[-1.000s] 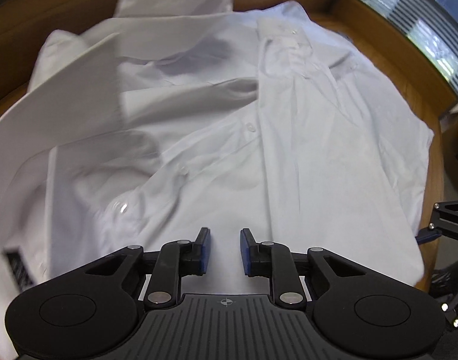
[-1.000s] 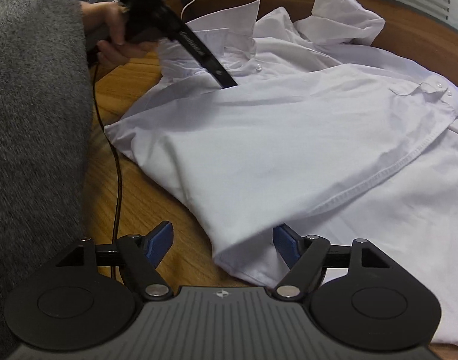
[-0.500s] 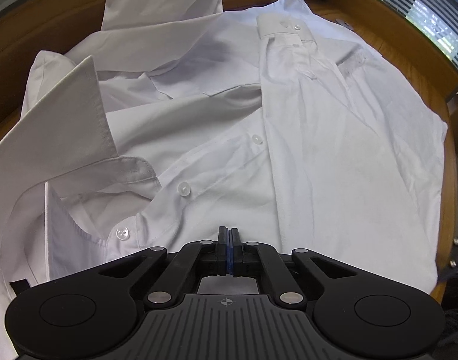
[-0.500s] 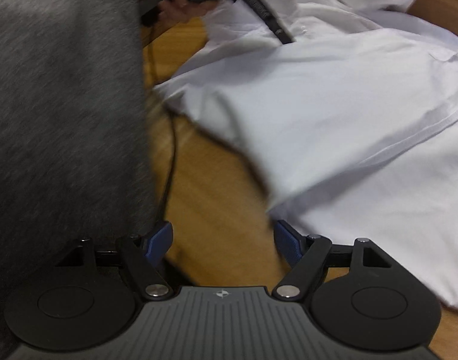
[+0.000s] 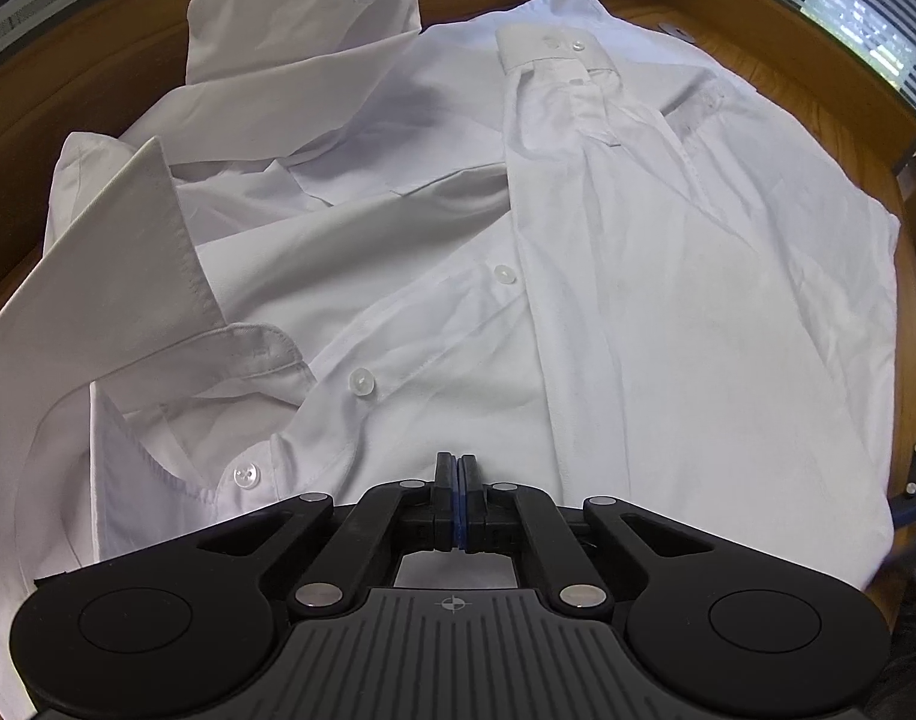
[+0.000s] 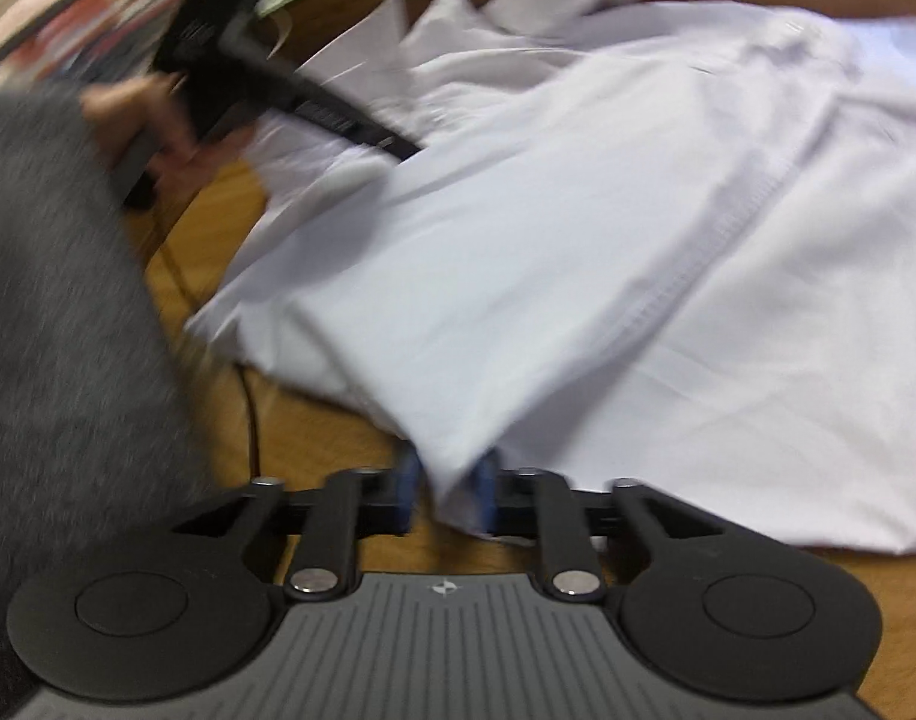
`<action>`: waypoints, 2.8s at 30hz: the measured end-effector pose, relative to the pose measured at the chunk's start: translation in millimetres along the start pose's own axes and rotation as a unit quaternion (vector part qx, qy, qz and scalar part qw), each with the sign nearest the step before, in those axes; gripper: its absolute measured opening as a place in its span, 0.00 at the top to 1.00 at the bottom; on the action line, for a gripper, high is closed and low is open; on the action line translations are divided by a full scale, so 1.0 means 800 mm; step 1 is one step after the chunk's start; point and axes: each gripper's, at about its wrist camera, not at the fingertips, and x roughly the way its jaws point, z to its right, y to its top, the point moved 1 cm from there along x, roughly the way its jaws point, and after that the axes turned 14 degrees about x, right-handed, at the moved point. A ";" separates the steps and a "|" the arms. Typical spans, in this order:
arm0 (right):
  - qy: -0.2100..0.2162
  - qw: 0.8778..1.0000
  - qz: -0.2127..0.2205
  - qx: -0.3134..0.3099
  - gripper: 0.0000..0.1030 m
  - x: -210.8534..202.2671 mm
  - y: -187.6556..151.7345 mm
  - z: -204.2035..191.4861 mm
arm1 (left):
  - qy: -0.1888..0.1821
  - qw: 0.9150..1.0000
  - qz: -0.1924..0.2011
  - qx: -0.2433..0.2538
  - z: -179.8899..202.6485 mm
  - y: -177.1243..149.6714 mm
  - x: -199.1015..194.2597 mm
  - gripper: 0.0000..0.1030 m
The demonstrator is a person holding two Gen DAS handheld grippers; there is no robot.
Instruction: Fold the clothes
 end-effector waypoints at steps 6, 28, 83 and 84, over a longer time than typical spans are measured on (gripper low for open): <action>0.003 0.999 0.032 -0.037 0.94 -0.022 -0.010 -0.013 | 0.010 1.000 0.000 0.008 0.004 0.000 0.001 0.96; -0.056 0.993 0.004 -0.101 0.60 -0.033 -0.003 -0.028 | -0.048 0.997 0.039 -0.054 0.043 -0.071 -0.099 0.56; -0.281 0.936 0.054 0.203 0.33 -0.249 0.056 0.396 | 0.263 0.741 0.051 -0.616 0.171 -0.182 -0.108 0.59; -0.274 0.935 0.057 0.219 0.33 -0.249 0.054 0.399 | 0.263 0.743 0.049 -0.614 0.170 -0.180 -0.105 0.58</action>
